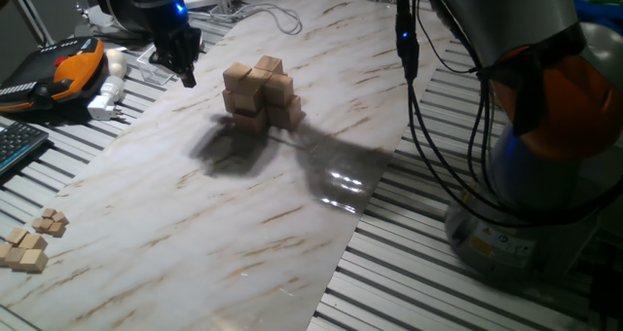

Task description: Stack the blocks into a cross shape

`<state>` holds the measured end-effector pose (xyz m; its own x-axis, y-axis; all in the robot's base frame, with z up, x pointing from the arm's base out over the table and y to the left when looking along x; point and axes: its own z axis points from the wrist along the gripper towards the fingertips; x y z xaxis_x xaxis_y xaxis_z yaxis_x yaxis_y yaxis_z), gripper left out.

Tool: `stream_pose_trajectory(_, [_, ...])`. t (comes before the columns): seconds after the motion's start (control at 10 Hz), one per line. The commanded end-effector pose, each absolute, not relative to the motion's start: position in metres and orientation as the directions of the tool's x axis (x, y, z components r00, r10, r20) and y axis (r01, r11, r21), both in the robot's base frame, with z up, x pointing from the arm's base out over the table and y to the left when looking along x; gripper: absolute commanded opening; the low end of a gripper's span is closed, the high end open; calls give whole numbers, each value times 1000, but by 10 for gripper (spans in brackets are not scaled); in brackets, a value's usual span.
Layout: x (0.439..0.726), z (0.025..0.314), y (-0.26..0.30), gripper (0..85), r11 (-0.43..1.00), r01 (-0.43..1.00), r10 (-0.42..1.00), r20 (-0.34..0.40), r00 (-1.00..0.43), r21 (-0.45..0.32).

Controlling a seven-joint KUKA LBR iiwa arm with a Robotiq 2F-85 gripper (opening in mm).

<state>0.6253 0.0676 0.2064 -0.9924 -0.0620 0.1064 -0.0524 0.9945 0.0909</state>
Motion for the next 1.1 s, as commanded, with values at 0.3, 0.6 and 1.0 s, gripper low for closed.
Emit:
stream_pose_trajectory(0.3, [626,206,67,0,995,-46,-57,112,-992,92])
stream_pose_trajectory(0.6, [626,205,67,0,994,-43,-55,114,-992,104])
stream_pose_trajectory(1.0, [626,205,66,0,995,-49,-60,121,-991,90])
